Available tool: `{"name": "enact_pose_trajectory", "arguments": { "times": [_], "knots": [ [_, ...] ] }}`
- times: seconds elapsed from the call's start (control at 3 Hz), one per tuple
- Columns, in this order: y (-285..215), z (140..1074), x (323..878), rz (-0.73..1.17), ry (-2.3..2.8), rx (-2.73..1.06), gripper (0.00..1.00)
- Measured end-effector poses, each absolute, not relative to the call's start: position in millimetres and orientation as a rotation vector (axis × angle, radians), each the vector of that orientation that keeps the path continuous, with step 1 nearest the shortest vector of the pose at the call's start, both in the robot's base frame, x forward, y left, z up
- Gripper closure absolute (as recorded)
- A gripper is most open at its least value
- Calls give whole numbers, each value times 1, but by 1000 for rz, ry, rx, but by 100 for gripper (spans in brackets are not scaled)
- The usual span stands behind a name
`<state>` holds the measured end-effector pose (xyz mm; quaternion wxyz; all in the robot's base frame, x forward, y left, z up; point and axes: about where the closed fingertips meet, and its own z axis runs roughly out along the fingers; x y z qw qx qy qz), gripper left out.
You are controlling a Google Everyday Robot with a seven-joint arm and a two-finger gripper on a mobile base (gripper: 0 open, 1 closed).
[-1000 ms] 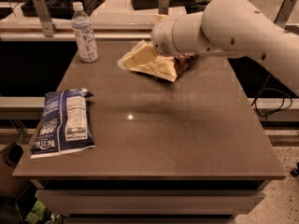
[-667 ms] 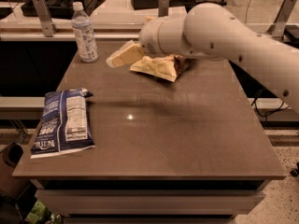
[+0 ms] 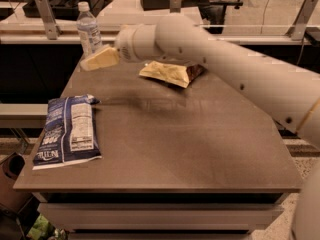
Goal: Pick blue plastic bottle
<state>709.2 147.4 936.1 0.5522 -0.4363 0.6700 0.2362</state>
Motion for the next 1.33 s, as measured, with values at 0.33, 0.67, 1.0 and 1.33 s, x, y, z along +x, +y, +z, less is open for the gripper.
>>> {"name": "enact_pose_trajectory", "arguments": {
  "times": [0.33,0.67,1.0,1.33],
  "knots": [
    [186,921,729,610,1554,-1002,0],
    [200,915,758,590,1513,-966,0],
    [191,909,791,544,1491,-945,0],
    [175,906,813,516,1482,-919,0]
  ]
}}
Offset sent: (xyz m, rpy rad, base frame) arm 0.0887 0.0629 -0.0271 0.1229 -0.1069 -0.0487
